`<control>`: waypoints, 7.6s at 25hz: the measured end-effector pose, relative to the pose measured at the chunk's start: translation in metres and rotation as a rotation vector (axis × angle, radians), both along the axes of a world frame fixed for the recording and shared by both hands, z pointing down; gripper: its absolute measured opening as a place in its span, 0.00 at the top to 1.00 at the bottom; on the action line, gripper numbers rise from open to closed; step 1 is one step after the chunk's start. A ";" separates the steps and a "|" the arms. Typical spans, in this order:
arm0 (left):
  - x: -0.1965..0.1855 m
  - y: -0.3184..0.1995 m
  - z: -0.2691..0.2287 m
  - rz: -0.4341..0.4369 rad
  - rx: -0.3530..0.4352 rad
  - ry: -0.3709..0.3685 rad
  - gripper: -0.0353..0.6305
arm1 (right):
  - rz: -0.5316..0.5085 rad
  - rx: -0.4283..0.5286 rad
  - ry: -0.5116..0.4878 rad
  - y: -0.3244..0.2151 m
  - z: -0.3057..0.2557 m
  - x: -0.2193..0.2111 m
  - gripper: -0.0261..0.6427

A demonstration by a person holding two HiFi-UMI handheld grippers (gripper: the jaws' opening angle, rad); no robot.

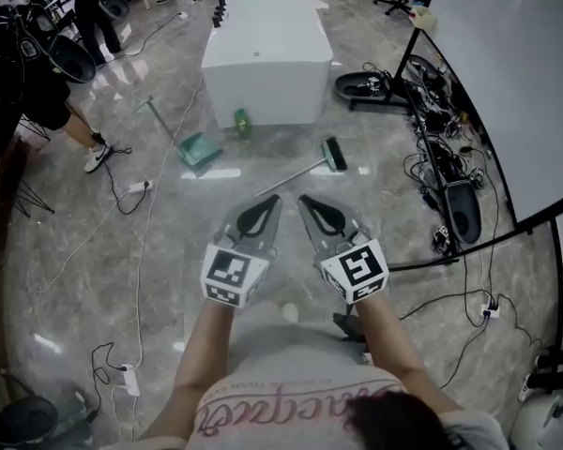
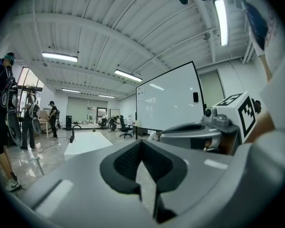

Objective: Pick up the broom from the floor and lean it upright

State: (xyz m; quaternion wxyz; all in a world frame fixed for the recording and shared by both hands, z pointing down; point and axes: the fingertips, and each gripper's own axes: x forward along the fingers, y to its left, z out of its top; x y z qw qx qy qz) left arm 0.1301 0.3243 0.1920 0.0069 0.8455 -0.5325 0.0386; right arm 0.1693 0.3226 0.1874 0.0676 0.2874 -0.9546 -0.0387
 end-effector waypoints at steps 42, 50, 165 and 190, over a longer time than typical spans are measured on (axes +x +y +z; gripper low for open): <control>-0.146 -0.248 0.073 0.029 -0.178 0.040 0.95 | -0.068 -0.096 0.287 -0.249 0.079 -0.122 0.96; -0.141 -0.303 0.132 0.045 -0.310 0.030 0.95 | -0.119 -0.201 0.323 -0.301 0.137 -0.126 0.96; -0.210 -0.474 0.309 -0.177 -0.385 0.171 0.95 | -0.187 -0.256 0.981 -0.496 0.500 -0.155 0.84; -0.204 -0.581 0.285 -0.067 -0.387 0.148 0.95 | 0.502 -0.700 0.584 -0.684 0.428 -0.133 0.83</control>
